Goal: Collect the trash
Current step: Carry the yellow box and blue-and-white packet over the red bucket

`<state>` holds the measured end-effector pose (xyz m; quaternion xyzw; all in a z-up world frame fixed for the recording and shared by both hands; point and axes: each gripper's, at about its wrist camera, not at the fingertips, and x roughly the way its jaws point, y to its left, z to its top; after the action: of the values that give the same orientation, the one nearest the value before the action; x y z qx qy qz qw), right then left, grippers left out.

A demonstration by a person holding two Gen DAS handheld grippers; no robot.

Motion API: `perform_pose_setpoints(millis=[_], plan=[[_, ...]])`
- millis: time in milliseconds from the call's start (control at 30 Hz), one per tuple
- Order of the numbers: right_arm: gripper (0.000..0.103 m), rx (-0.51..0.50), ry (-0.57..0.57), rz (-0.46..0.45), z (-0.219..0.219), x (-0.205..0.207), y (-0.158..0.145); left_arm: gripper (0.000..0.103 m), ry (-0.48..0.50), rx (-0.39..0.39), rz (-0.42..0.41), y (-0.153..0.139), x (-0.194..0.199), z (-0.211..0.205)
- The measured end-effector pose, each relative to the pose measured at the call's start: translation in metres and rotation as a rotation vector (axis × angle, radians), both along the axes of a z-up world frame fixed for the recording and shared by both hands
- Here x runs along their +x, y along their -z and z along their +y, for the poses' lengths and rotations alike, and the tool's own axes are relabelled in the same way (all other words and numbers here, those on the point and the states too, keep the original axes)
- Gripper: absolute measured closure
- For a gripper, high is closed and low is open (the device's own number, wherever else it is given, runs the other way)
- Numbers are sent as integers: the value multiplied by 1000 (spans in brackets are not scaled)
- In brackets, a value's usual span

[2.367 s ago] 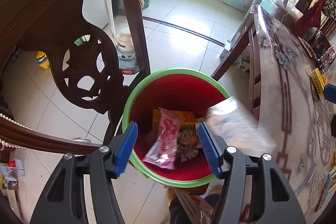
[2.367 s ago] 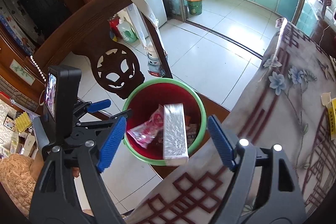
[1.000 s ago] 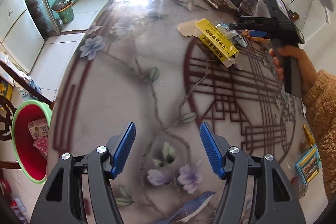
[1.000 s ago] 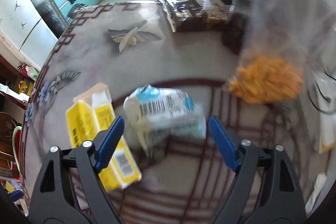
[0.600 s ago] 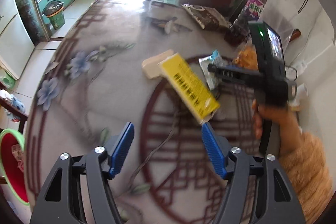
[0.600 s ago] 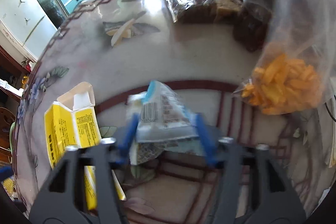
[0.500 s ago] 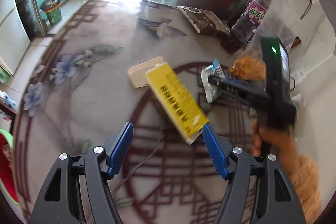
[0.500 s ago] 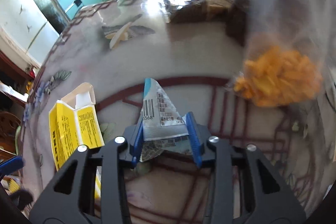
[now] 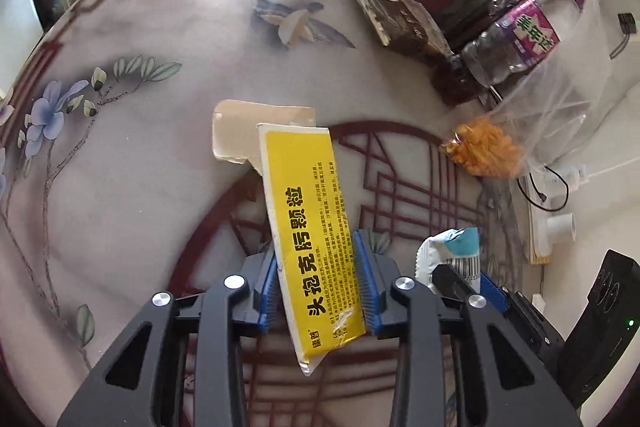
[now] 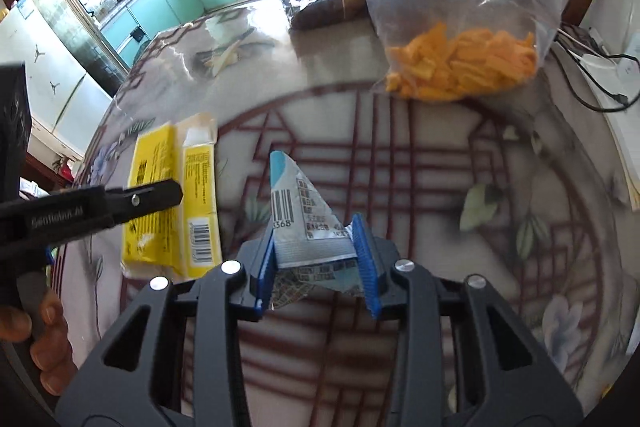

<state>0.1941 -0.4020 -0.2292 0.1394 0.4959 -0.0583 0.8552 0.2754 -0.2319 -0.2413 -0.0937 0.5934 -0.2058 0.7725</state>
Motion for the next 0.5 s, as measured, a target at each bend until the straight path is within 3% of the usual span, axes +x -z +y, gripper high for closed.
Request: perform_pose_setpoints(millis=[233,500], plan=[[68,16,-37,-14,31,-18,-18,76,31,13,-44,-23,-26,40],[68,55,-79,-47,78,-52,-43,76,62,86,-107,-48,-79,101]])
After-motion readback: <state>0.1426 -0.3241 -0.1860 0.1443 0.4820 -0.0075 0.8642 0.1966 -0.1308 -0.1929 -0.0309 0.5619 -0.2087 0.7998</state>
